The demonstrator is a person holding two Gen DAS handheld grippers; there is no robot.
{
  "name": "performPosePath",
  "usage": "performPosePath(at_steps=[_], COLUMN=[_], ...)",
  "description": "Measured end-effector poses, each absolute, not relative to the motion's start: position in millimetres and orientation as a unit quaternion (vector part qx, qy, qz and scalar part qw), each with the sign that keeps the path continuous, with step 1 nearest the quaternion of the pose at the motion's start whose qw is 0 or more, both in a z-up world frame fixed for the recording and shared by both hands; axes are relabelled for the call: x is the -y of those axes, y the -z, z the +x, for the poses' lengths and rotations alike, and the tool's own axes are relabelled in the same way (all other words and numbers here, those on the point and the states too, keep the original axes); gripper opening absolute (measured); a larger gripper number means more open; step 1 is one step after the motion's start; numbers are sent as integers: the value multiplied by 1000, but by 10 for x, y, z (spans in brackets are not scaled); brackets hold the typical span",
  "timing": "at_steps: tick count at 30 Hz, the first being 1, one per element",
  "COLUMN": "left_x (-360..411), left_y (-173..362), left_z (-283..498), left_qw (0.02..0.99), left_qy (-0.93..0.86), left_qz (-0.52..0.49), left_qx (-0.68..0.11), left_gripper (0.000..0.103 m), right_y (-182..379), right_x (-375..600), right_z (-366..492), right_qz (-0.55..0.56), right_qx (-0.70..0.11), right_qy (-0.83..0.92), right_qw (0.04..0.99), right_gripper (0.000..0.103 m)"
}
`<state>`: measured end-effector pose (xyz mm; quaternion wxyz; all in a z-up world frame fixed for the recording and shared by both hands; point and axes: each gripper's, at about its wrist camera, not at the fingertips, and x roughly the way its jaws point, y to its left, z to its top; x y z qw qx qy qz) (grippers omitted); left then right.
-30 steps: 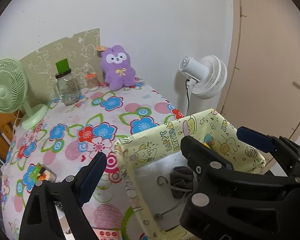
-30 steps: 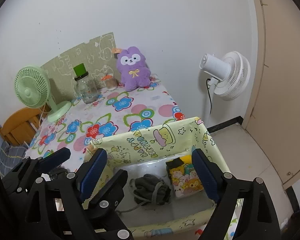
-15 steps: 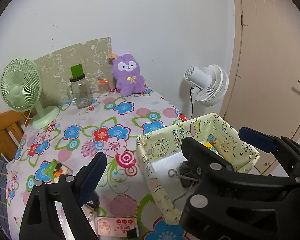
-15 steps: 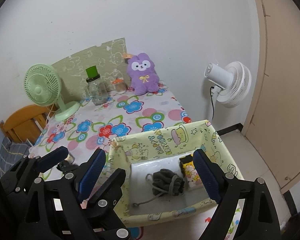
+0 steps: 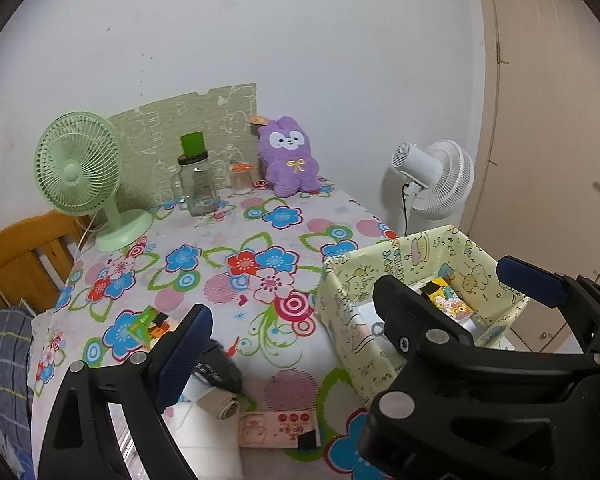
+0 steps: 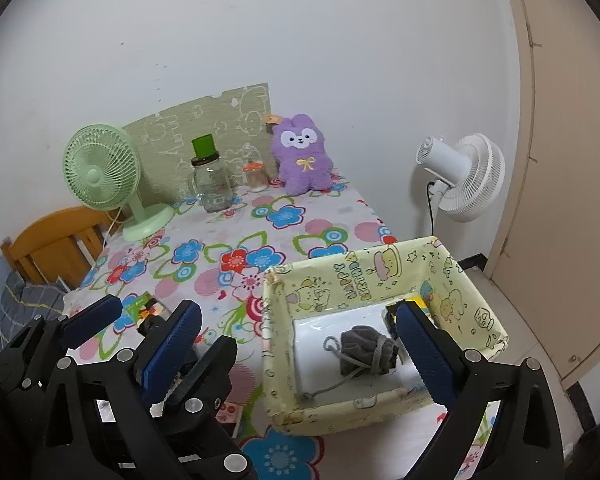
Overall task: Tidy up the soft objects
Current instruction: 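Withdraw both open tools from the paper box back over the table, then move the left tool to the white folded cloth and close on it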
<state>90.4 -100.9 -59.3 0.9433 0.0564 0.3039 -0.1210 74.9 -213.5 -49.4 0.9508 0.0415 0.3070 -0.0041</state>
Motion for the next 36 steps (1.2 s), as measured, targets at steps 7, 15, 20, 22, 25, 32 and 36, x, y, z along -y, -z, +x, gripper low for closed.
performPosePath(at_steps=[7, 15, 20, 22, 25, 32, 36], left_x=[840, 611, 472, 428, 344, 161, 64], left_y=[603, 669, 757, 791, 850, 963, 1085], left_z=[850, 799, 759, 748, 734, 703, 721], left_qw=[945, 946, 945, 944, 943, 944, 940], left_qy=[119, 108, 110, 110, 109, 98, 92], left_qz=[47, 40, 38, 37, 33, 27, 21], left_qx=[-300, -302, -305, -309, -314, -314, -328], left_gripper=[98, 99, 100, 100, 100, 100, 100], right_y=[475, 537, 619, 659, 710, 846, 966], right_x=[1939, 1705, 1562, 1508, 1440, 1257, 1157], right_z=[690, 670, 624, 618, 620, 601, 635], right_qz=[30, 21, 22, 20, 21, 18, 11], right_qx=[-300, -304, -309, -313, -318, -318, -332], right_qy=[-5, -21, -24, -35, -43, -56, -64], right_qw=[953, 952, 951, 949, 947, 946, 941], right_gripper=[102, 102, 102, 102, 102, 102, 102])
